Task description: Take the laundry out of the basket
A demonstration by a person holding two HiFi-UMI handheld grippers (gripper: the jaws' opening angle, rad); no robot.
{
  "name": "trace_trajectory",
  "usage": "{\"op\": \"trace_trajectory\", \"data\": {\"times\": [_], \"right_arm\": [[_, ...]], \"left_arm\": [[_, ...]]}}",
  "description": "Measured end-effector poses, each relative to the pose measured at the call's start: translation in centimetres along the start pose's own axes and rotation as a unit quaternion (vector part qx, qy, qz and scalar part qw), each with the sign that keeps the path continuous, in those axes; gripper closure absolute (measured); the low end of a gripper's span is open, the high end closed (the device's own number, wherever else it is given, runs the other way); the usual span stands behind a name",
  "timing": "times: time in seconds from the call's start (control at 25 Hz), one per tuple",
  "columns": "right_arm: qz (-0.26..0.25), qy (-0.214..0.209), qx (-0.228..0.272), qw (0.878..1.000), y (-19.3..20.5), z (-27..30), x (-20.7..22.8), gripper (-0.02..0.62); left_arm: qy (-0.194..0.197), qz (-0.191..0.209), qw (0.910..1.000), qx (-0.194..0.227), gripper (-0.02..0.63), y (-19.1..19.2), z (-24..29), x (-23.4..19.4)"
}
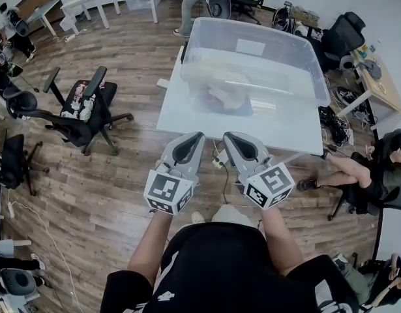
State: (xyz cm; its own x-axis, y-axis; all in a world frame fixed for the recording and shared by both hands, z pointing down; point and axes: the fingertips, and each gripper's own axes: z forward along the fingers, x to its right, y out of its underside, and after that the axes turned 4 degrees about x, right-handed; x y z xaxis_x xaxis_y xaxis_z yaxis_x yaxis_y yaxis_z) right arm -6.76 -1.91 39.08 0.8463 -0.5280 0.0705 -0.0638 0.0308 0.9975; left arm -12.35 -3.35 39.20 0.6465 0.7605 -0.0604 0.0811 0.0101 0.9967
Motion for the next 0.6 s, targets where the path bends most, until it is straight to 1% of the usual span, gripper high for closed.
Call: {"op": "trace_trajectory", "data": {"times": [0.2,0.44,0.6], "right_arm": [[0.000,0.000,0.001,1.000,-0.3,0.7,1.5,0.600],[0.001,-0.018,0.003,1.000,-0.3,2.5,3.5,0.600],[0.002,-0.030,0.010,0.999,-0.7,3.8,5.4,0.600]], "left_arm": [[-0.001,-0.001,1.0000,0.001,0.598,0.0,1.3,-0.4],[-0.019,0.002,0.9998,-0.001,0.598,0.3,3.5,-1.8],[-0.030,-0.004,0.9995,0.002,0.598,0.2,5.4,-2.7]]}}
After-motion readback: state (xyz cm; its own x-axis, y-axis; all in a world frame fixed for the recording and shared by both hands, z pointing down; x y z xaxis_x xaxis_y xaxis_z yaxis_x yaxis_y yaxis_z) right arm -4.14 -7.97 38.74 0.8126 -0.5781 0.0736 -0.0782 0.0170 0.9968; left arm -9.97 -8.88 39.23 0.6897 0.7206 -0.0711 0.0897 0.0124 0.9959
